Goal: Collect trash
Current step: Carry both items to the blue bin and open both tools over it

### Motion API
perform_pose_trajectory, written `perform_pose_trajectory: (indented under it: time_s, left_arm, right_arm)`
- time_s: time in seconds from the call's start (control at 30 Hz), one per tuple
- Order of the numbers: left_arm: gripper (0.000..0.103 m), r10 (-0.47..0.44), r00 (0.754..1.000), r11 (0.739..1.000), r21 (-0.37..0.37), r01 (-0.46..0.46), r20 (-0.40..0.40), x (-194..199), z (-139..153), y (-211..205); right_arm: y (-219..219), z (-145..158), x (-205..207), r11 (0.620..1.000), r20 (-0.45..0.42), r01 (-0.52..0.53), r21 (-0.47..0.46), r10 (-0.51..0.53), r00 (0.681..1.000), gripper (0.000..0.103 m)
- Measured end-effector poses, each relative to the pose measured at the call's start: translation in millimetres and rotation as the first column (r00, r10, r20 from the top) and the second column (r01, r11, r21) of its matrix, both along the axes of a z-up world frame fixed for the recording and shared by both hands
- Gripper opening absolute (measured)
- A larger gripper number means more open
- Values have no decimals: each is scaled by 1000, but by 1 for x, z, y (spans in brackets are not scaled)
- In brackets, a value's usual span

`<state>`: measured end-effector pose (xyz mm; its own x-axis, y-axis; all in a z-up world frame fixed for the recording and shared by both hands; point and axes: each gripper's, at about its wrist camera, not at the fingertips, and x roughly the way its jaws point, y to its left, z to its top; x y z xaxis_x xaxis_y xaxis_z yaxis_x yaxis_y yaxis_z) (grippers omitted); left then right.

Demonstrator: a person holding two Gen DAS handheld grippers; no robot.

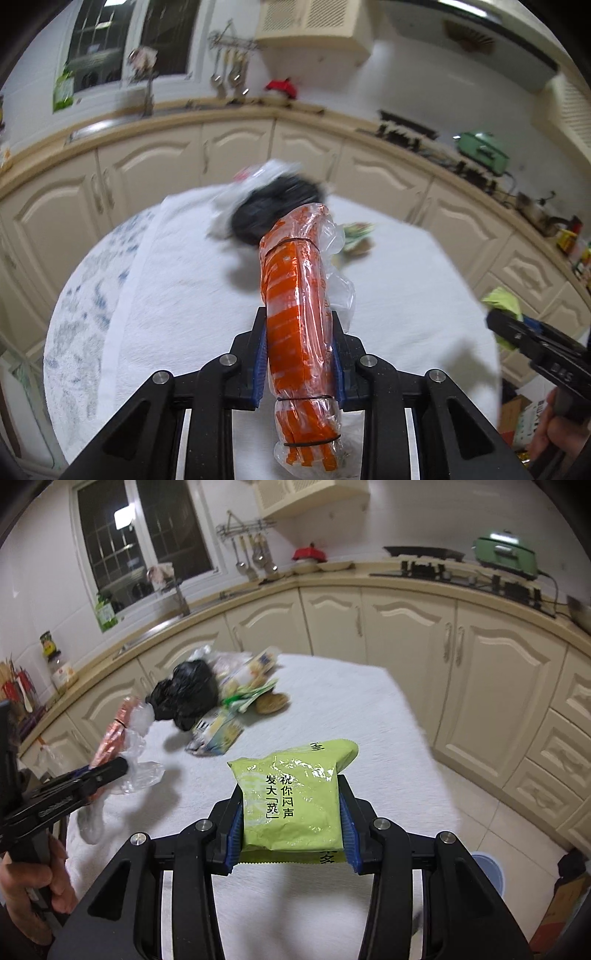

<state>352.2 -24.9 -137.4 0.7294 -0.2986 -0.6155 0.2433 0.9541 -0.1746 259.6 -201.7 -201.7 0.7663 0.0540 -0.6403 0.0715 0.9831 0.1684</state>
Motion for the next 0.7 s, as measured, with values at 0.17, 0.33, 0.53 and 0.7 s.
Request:
perform_pose_trajectory:
  time_s: [0.17,0.33,0.53,0.7]
  left_arm:
    - [24,-78,994,997,4,78,77,-29,22,-33]
    - [24,-173,976,985,-1,175,134,-53,42,-76]
    - [24,-294,939,955,12,296,179,-73,47,-135]
    - [24,-407,899,912,24,409,164,-80,34,-194]
  right_arm:
    - [-31,14,-23,998,33,58,7,-58,998,44]
    - [-68,31,-55,990,76,140,6,-140,987,44]
    - [-115,50,-95,966,114,258,-7,-256,960,44]
    - [-164,51,-129,930,119,367,3,-365,923,44]
